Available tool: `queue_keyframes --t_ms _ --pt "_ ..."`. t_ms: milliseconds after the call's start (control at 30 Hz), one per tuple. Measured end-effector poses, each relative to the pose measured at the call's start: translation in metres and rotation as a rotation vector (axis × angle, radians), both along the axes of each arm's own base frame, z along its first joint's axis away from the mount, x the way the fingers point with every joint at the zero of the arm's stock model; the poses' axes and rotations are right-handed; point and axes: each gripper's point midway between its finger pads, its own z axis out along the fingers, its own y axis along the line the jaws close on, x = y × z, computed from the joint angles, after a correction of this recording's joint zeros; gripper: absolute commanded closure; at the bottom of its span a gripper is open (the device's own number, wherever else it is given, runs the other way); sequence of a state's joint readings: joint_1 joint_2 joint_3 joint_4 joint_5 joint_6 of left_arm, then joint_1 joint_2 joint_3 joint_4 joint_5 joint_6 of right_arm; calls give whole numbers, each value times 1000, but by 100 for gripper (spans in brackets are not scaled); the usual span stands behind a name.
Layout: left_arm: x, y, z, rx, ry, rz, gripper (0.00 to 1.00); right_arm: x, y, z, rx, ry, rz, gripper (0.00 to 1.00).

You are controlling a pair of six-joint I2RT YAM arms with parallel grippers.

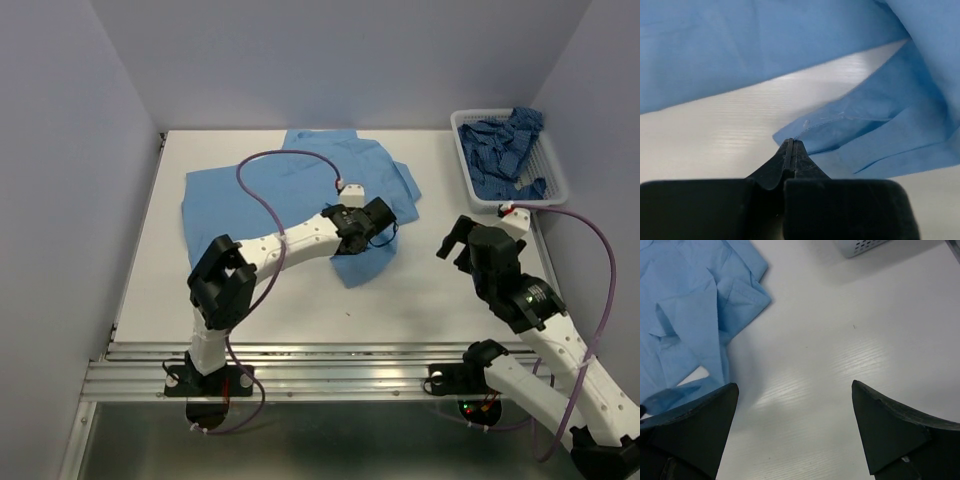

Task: Fold and stack the long sleeve shirts
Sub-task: Fold the shirt

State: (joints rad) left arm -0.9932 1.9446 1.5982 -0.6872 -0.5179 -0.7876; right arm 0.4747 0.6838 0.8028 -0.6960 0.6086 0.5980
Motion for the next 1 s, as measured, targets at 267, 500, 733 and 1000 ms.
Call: queue_keyframes --t_ms 267,500,733,1000 --pt "30 151 25 193 -24 358 100 0 -5 1 -15 -8 -19 0" --pt "47 232 75 263 -108 550 100 11 11 -14 -27 6 64 0" --pt "61 292 117 295 -166 690 100 45 49 -29 -2 23 189 0" --pt "55 356 141 297 -178 837 100 81 78 -52 -9 49 257 0"
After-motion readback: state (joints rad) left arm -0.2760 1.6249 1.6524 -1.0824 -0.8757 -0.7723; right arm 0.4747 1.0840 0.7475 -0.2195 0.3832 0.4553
